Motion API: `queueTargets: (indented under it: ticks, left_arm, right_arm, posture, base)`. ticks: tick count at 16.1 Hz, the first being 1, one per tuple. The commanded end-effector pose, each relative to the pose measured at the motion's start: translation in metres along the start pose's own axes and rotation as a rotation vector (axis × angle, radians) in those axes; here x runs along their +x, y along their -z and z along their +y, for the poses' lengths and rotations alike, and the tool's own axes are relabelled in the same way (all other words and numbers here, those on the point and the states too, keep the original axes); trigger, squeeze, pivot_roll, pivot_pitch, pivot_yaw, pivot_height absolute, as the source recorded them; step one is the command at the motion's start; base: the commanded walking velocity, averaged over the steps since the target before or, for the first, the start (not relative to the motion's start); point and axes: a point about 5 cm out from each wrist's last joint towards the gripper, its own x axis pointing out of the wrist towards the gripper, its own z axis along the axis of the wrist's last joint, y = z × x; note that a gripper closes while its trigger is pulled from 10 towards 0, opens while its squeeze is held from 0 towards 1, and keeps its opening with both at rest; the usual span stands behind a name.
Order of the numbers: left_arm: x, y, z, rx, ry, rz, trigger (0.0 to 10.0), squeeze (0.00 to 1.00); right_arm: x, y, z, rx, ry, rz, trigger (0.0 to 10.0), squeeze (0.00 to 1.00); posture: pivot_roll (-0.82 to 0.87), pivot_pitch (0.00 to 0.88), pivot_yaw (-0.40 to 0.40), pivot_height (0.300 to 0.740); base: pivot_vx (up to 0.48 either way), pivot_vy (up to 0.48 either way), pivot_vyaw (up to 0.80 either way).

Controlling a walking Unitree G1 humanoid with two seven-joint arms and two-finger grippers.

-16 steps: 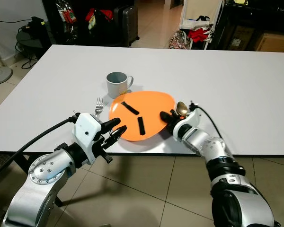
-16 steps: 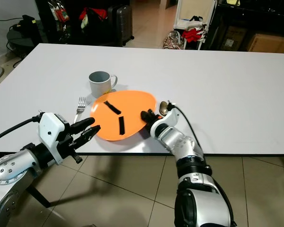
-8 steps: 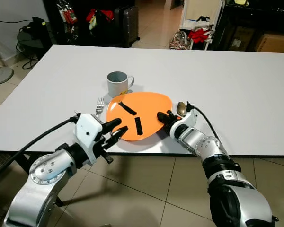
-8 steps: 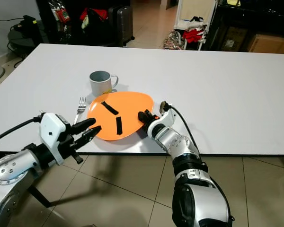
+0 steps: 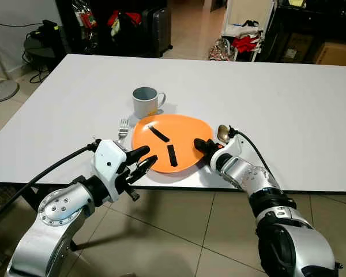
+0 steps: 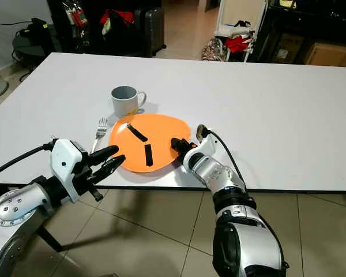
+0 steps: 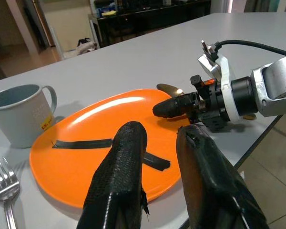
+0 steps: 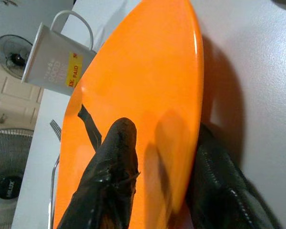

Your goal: Setting the table

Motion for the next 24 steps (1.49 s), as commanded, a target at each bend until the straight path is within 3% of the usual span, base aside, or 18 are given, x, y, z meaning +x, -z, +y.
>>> queueTargets:
  ticks: [1, 5, 13, 16, 17, 18, 19, 20, 22, 24]
  left_arm:
    - [0.0, 0.003, -0.001, -0.006, -0.004, 0.018, 10.0, 0.0]
    - [-0.001, 0.002, -0.001, -0.009, -0.008, 0.016, 10.0, 0.0]
    - [0.0, 0.002, 0.0, -0.013, -0.005, 0.014, 10.0, 0.0]
    - [-0.001, 0.003, -0.001, -0.015, -0.007, 0.018, 10.0, 0.0]
    - [-0.003, 0.005, -0.002, -0.016, -0.01, 0.023, 10.0, 0.0]
    - [-0.004, 0.005, -0.003, -0.017, -0.011, 0.024, 10.0, 0.0]
    - [-0.006, 0.006, -0.003, -0.024, -0.025, 0.027, 10.0, 0.0]
    - [-0.005, 0.018, 0.014, -0.007, -0.289, 0.12, 10.0, 0.0]
    - [-0.005, 0.021, 0.021, -0.029, -0.43, 0.126, 10.0, 0.0]
    - [0.001, 0.008, 0.014, -0.043, -0.471, 0.043, 10.0, 0.0]
  right_arm:
    - [-0.004, 0.003, -0.015, -0.025, 0.075, 0.025, 10.0, 1.0]
    - [-0.01, -0.003, -0.025, -0.123, 0.175, 0.057, 10.0, 1.0]
    - [-0.035, -0.025, -0.034, -0.131, 0.246, 0.06, 10.0, 1.0]
    - [-0.066, -0.047, -0.013, -0.203, 0.191, 0.026, 10.0, 1.0]
    - [-0.087, -0.058, -0.003, -0.287, 0.182, -0.01, 10.0, 1.0]
    - [-0.092, -0.06, 0.0, -0.312, 0.179, -0.017, 10.0, 1.0]
    - [-0.104, -0.067, 0.007, -0.412, 0.176, -0.078, 10.0, 1.0]
    - [-0.125, -0.072, 0.039, -0.639, 0.03, -0.313, 10.0, 1.0]
    - [-0.131, -0.06, 0.044, -0.647, -0.011, -0.332, 10.0, 1.0]
    - [-0.133, -0.037, 0.052, -0.712, -0.07, -0.341, 10.0, 1.0]
  posture:
    - [0.0, 0.0, -0.001, 0.74]
    - [0.0, 0.0, -0.004, 0.74]
    - [-0.02, 0.0, 0.006, 0.74]
    - [-0.02, 0.0, 0.01, 0.74]
    - [-0.03, 0.0, 0.015, 0.74]
    - [-0.03, 0.0, 0.015, 0.74]
    - [-0.03, 0.001, 0.023, 0.74]
    - [-0.04, 0.007, 0.035, 0.74]
    - [-0.04, 0.01, 0.042, 0.74]
    - [-0.03, 0.016, 0.04, 0.74]
  base:
    - [0.0, 0.0, 0.0]
    - [0.0, 0.0, 0.0]
    - [0.0, 0.0, 0.0]
    - [0.0, 0.0, 0.0]
    - [0.0, 0.0, 0.0]
    - [0.0, 0.0, 0.0]
    - [0.0, 0.0, 0.0]
    - [0.0, 0.0, 0.64]
    - [0.0, 0.0, 0.72]
    - [0.0, 0.0, 0.8]
